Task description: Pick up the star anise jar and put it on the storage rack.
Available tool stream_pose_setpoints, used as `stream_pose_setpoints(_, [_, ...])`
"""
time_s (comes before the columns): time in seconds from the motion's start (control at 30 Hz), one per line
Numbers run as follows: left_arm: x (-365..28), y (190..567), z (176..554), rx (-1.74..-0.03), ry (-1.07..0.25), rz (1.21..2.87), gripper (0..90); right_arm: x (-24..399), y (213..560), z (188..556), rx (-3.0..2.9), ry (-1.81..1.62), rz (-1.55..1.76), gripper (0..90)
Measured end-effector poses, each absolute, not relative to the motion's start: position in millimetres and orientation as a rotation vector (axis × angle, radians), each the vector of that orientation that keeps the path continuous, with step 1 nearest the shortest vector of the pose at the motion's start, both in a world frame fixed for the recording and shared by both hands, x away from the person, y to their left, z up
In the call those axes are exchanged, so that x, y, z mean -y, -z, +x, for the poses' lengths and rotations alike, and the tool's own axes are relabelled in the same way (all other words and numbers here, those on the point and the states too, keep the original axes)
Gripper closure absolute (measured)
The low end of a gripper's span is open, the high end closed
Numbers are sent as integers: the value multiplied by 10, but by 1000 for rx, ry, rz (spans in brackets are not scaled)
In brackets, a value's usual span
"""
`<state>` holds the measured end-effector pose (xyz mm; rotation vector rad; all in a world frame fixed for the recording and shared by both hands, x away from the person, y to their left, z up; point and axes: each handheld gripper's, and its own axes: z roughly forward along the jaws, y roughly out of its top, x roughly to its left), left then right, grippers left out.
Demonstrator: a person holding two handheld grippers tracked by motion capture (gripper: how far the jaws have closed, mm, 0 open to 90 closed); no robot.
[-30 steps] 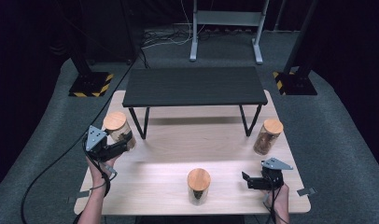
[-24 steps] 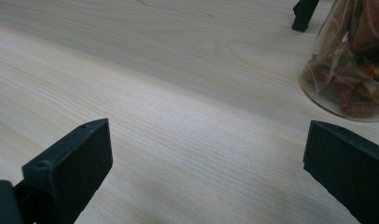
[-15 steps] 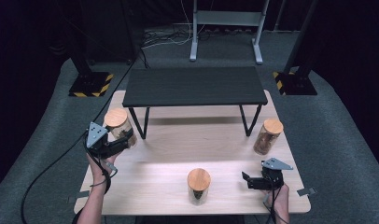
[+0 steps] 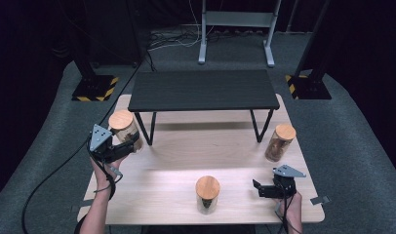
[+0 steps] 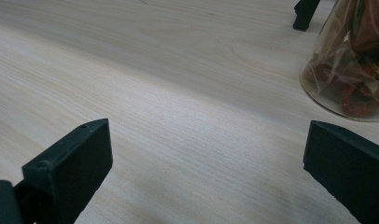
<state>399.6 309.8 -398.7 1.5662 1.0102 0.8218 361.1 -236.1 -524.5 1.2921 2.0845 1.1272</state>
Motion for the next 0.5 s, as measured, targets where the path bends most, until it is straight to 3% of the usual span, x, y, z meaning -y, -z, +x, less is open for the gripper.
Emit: stream_pose_setpoints(0.5, [-3078, 3837, 4041, -993, -814, 1557, 245, 2362, 5245, 3611, -2084, -1129, 1293, 5])
